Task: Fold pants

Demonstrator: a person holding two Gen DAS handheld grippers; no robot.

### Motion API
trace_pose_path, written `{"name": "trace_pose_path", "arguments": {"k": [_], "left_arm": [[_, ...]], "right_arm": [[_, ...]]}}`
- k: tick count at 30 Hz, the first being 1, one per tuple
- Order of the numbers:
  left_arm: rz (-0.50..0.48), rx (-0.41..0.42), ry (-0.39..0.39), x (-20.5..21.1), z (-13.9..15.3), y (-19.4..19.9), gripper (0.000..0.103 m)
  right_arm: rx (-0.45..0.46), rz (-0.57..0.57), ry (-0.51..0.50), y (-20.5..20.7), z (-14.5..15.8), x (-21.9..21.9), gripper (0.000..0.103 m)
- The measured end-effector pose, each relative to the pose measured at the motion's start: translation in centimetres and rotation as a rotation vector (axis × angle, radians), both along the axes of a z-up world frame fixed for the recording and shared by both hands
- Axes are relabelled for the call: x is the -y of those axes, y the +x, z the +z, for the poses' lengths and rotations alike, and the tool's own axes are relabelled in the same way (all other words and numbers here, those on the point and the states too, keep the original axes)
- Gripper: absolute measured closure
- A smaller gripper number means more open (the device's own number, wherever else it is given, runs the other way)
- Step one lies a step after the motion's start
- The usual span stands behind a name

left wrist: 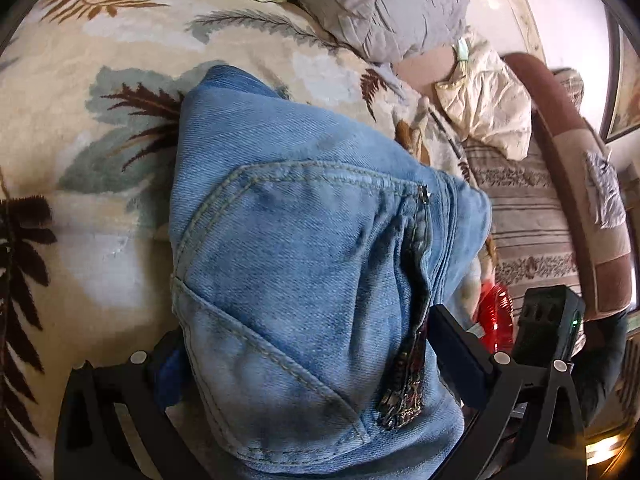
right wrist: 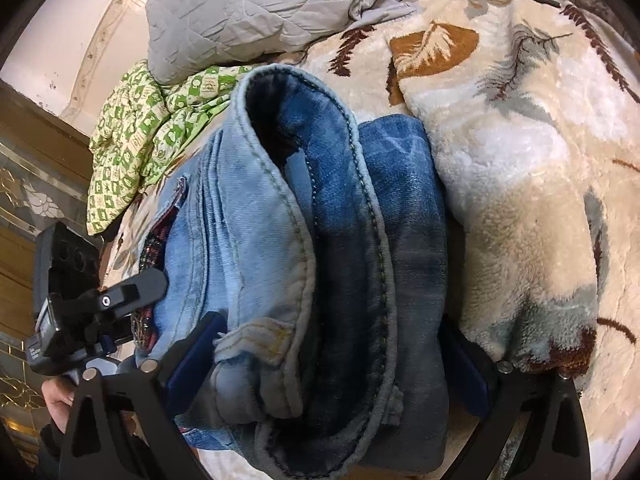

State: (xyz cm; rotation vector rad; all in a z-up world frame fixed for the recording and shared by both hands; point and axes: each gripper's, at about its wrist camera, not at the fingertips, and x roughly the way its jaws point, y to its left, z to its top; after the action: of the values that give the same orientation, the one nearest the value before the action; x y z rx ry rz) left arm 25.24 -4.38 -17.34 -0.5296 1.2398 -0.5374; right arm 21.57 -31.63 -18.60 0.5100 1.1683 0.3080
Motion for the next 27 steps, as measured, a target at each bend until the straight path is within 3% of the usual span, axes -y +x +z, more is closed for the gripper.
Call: {"name": "trace_pose_path", "arguments": {"k": [6,8,9,14,19,22,24,27], "left_arm": [[0.048,-0.04,-0.051,-0.7,0.0,0.0,0.0],[0.089,-0.051,-0.056,-1.5,0.0,-0.1,0.017],[0.098,-0.056,-0.051,-1.8,-0.1,-0.1,0.02],[0.072,-0.018,-0.048,-1.9,0.3,-0.4,0.052],[0.042,0.036,-0.024,-1.2,1.7,-0.8,0.069],[0.003,0.14,0.048,-0.4,3.1,-1.8,0.076],[-0.01,0.164,0.079,0.0,3.1,-1.9,0.076],[0.006,0.138,0.056,-0.4,2.6,-1.5,0.076]], "right_arm": [[0.01,-0.003,0.009,-0.3,0.2,0.2,0.005],[0.012,-0.005,0.013,-0.4,0.2,0.3,0.006],[0.013,-0.005,0.014,-0.5,0.2,0.4,0.007],[0.022,-0.011,0.009,-0.7,0.6,0.6,0.019],[0.054,-0.007,-0.013,-1.3,1.6,0.6,0.041],[0.1,0.004,-0.045,-1.9,2.7,0.2,0.051],[0.128,0.014,-0.089,-2.3,3.1,-0.3,0.053],[0.131,0.014,-0.096,-2.4,2.9,-0.4,0.053]]}}
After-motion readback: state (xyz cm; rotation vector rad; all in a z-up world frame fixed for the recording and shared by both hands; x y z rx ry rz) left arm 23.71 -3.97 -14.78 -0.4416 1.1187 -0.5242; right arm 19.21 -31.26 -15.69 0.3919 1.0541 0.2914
